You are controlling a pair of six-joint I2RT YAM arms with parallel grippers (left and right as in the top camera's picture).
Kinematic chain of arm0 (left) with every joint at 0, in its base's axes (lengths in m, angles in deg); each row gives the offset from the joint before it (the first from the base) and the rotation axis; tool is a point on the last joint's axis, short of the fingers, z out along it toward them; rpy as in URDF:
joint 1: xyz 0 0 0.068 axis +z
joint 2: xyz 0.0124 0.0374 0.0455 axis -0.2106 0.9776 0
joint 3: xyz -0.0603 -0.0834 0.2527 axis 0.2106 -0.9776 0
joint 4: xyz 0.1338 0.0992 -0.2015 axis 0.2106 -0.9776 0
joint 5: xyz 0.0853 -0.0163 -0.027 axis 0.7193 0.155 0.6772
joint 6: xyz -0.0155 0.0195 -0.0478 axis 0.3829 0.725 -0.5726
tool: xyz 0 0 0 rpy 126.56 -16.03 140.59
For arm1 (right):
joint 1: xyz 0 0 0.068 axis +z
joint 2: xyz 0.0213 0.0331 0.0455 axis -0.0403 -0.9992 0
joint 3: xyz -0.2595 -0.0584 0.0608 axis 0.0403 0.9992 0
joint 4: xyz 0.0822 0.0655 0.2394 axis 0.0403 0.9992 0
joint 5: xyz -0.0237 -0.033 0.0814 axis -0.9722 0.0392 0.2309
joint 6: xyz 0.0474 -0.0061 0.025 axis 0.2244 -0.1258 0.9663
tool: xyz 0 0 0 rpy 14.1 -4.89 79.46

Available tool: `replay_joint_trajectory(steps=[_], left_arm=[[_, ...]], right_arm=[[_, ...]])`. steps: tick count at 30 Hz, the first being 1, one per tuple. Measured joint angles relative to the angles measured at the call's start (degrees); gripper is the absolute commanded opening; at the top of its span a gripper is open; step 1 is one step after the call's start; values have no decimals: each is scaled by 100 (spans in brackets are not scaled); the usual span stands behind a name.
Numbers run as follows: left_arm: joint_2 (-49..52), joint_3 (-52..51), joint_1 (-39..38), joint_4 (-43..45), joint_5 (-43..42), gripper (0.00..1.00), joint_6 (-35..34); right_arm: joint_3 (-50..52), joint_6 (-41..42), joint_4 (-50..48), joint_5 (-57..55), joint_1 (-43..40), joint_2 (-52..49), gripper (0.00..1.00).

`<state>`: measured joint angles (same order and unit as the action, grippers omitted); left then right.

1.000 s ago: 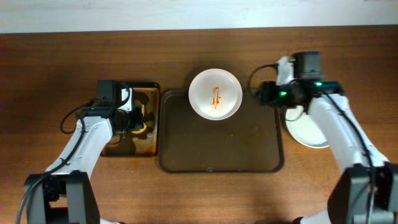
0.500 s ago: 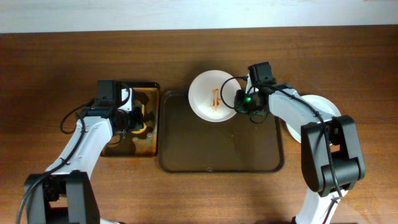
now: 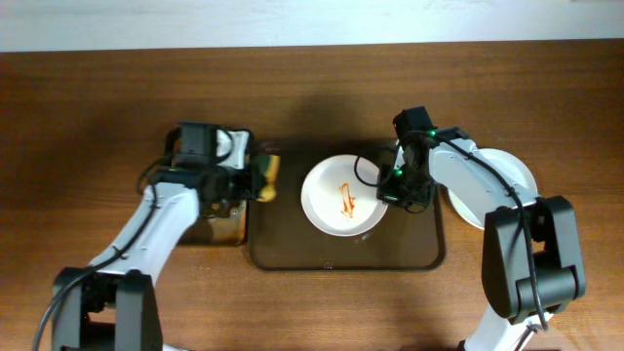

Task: Clean dirty plates on tray and stack at the side
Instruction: 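Scrub the back plate with the sponge in the left gripper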

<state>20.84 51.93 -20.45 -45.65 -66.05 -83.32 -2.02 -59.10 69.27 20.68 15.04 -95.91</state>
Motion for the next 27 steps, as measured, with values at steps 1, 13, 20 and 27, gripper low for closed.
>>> replay_joint_trajectory(steps=[1,13,20,27], left_arm=[[7,-2,-197,37,-98,0,-96],[866,-2,-1897,1591,-267,0,-2437],[1338,-13,-2385,2179,-96,0,-3257],[1429,-7,-2822,2076,546,0,-3696]], right_arm=[[28,0,17,-2,26,0,4],[107,-4,96,-24,208,0,5],[107,-4,98,-24,208,0,4],[111,-7,120,-22,208,0,4]])
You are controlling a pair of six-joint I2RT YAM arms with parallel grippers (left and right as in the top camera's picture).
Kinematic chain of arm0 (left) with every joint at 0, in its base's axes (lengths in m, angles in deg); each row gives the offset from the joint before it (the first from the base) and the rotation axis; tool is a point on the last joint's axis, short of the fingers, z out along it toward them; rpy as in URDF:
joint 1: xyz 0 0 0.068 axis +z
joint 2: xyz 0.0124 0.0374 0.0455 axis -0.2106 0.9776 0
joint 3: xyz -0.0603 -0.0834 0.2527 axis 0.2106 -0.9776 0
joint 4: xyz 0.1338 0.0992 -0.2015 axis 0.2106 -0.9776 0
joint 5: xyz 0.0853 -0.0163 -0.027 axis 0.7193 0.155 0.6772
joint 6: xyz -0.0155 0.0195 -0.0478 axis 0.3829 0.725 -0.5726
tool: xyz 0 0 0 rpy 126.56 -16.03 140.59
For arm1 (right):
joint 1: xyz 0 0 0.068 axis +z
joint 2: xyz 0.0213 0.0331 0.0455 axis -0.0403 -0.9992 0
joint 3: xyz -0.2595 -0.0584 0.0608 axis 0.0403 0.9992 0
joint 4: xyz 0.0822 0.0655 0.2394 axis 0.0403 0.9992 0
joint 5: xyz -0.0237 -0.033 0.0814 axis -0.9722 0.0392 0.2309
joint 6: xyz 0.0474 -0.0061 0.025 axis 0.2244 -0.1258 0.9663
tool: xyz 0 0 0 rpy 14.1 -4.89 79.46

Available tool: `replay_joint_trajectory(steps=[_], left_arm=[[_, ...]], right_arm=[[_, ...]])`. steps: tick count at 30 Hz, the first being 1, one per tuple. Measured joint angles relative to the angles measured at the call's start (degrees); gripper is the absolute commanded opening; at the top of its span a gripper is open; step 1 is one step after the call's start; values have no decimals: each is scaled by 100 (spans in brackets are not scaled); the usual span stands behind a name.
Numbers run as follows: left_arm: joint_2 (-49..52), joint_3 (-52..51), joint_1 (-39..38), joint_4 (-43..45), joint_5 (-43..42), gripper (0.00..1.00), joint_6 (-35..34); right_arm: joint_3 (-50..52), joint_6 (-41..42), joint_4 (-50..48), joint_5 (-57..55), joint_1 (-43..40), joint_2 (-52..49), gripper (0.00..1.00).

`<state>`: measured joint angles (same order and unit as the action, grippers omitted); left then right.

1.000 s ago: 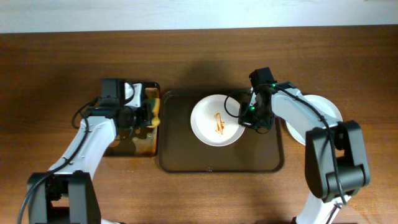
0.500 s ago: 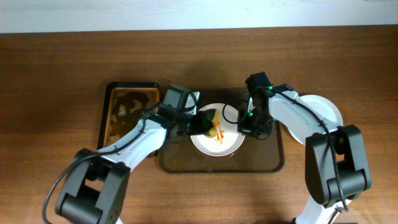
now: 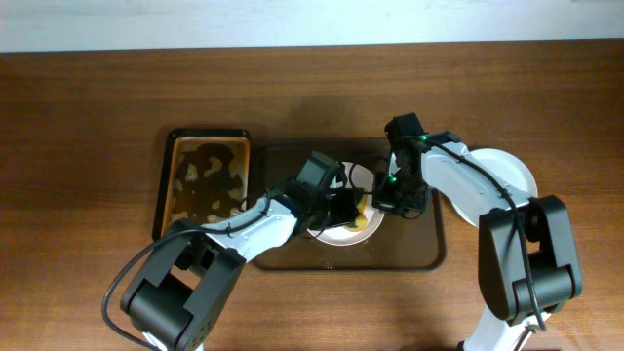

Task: Clean dirty plates on tray and stack at the side
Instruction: 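Scrub the back plate with the sponge in the left gripper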

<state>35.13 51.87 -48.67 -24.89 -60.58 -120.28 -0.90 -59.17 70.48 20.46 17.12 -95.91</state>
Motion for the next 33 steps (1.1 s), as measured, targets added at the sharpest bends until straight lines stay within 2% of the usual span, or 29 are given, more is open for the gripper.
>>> replay_joint_trajectory(steps=[5,9,14,15,16,17,20,22,24,28,33], left_arm=[[-7,59,74,-435,651,0,-37],[-7,59,476,-507,929,0,39],[-396,42,778,-1137,1005,0,922],[-619,26,802,-1440,1067,0,1097],[-970,2,809,-1714,1178,0,1259],[-1296,4,815,-1912,1327,0,1370],[-1976,4,1091,-2323,1749,0,1652],[-2033,4,1414,-2411,1880,0,1714],[-2033,4,1912,-2452,1987,0,1847],[-2033,4,2555,-2542,2085,0,2483],[-1832,4,3276,-2693,2111,0,3292]], right_arm=[[0,0,57,-2,2,0,4],[0,2,61,2,4,0,4],[0,4,66,2,4,0,4],[0,0,63,0,4,0,10],[0,2,61,-2,4,0,25],[0,-4,66,-31,7,0,30],[0,0,-76,-131,9,0,30],[0,0,-219,-219,9,0,31],[0,2,-313,-258,9,0,30],[0,7,-378,-299,9,-87,17],[0,-4,-409,-278,26,-162,8]])
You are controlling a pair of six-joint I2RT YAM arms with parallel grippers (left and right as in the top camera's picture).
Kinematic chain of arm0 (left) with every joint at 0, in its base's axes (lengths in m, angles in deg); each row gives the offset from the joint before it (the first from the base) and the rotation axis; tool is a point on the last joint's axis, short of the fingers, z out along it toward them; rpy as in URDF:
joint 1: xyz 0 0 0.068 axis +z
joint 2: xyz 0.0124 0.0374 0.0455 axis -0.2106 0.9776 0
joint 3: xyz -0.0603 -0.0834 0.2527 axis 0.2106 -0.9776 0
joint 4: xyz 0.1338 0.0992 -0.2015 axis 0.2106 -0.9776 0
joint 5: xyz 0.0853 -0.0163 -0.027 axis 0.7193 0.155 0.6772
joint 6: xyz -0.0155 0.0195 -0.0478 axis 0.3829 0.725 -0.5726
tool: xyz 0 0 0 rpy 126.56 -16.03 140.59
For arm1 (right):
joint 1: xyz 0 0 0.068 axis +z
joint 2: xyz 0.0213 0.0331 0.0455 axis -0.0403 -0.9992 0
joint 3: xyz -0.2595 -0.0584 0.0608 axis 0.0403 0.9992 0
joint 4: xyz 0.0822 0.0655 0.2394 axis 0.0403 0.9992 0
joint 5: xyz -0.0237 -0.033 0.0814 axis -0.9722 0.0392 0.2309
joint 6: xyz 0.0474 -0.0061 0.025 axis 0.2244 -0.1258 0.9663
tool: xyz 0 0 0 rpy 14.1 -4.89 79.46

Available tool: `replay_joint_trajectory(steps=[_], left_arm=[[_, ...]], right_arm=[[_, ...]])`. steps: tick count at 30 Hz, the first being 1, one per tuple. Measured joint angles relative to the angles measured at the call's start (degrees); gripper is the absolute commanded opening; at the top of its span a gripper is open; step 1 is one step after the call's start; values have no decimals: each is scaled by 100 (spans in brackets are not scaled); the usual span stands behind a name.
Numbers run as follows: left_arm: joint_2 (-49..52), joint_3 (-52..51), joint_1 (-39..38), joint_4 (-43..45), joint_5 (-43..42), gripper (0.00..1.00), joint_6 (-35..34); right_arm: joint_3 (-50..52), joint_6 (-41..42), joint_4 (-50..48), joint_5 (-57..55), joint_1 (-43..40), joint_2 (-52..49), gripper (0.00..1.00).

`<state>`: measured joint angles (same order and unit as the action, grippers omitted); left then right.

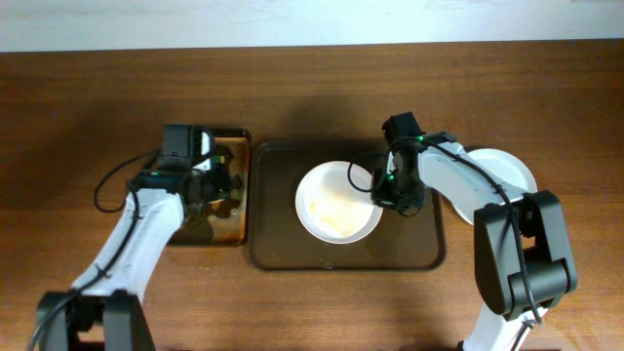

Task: Clean dirty plates on tray and stack at the side
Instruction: 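Scrub the back plate with the sponge in the left gripper, then carry the back plate with the right gripper onto the plate stack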

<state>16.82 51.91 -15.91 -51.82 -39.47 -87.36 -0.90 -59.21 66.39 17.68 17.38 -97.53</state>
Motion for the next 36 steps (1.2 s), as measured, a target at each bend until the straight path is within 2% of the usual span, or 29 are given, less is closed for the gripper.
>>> replay_joint_trajectory(steps=[8,9,10,13,17,20,24,25,26,27,29,33,36], left_arm=[[1445,20,702,505,-935,0,1725],[1462,26,752,503,-962,5,1829],[1467,35,776,505,-820,0,1792],[1467,105,914,476,-535,0,1558],[1464,164,918,452,-1419,0,2111],[1464,184,841,52,-1591,0,2218],[1449,232,688,-61,-715,2,1690],[1449,238,686,-57,-553,11,1567],[1449,245,686,-61,-446,39,1488],[1449,267,680,-68,-358,75,1421],[1449,358,643,-177,-190,87,1366],[1370,570,365,-472,-90,91,1274],[901,601,341,-686,-81,91,1034]], right_arm=[[0,-15,11,4,0,0,5],[0,-13,11,4,0,0,4],[0,-15,13,4,0,0,4],[0,-15,15,4,0,0,4],[0,-17,17,4,0,0,4],[0,-17,59,4,-2,0,4],[0,-17,59,4,0,0,4],[0,-17,59,2,0,0,4],[0,-17,59,4,0,0,4],[0,-13,57,4,0,0,4],[0,-17,46,4,0,0,4],[0,-17,-120,2,0,0,4],[0,-179,-343,0,0,0,4]])
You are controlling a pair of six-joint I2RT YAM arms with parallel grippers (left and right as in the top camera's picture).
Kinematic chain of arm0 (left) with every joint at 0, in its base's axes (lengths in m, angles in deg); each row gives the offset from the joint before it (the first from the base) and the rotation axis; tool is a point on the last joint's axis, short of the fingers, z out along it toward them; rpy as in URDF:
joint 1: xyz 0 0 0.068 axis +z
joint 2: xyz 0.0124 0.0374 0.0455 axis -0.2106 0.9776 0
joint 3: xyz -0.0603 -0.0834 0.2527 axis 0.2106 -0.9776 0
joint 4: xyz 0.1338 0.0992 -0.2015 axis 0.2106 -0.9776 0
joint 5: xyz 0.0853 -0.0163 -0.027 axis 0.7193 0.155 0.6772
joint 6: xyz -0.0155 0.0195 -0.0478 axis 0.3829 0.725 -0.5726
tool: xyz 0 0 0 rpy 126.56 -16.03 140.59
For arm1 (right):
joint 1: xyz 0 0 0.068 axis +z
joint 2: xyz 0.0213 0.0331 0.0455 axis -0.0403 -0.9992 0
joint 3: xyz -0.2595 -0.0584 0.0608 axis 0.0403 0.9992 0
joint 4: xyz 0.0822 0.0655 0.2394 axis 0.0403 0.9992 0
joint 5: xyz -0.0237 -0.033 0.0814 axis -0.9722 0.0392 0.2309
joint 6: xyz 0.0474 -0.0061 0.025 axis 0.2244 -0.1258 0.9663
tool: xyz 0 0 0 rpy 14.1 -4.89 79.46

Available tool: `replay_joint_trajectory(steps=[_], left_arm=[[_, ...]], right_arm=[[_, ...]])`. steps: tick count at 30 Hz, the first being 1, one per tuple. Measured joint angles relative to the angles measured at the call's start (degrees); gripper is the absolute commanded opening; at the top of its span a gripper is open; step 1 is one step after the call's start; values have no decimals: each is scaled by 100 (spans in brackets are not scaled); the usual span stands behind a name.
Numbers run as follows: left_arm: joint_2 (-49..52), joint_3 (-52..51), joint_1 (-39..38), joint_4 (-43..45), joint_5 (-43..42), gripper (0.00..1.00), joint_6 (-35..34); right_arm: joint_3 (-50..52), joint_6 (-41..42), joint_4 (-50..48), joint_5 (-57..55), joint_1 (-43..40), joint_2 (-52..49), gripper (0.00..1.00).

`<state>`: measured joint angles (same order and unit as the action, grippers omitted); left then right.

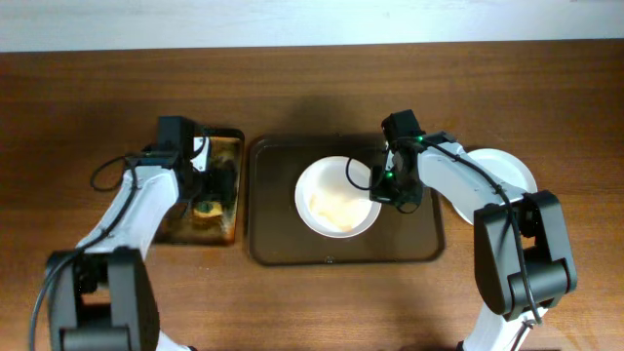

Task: Clean dirty plates on tray and stack at the side
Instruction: 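Carry the back plate with the right gripper onto the plate stack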

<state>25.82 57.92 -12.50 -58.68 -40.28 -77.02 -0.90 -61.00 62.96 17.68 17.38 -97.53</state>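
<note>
A white plate lies on the brown tray; only a faint yellowish film shows on its middle. My right gripper is at the plate's right rim and looks shut on it. To the left, my left gripper is down in the small wash tray. A yellow sponge lies just below its fingertips. The overhead view does not show whether the fingers grip the sponge.
A stack of clean white plates sits right of the brown tray, partly under my right arm. The wash tray holds dark, patchy liquid. Bare wooden table surrounds both trays.
My left arm has shifted slightly within the wash tray, and the sponge now shows below its fingers. The plate and my right gripper have stayed where they were.
The plate first carried an orange smear, with my left gripper holding the sponge beside the wash tray. Then the left gripper was on the plate with the sponge. After that the smear was gone and the left gripper was back over the wash tray, where it stays.
</note>
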Motion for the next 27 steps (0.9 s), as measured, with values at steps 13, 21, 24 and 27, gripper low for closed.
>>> replay_joint_trajectory(steps=[13,21,24,27], left_arm=[[-601,24,2,-385,15,100,-149],[-601,24,2,-339,15,100,-149],[-601,24,2,-337,15,100,-149],[-601,24,2,-334,17,100,-149]], right_arm=[[-79,-608,682,-2140,26,1987,4],[-79,-734,643,-5097,1786,2218,4],[-79,-737,599,-6107,2435,2218,4],[-79,-739,463,-6867,2769,2218,4]])
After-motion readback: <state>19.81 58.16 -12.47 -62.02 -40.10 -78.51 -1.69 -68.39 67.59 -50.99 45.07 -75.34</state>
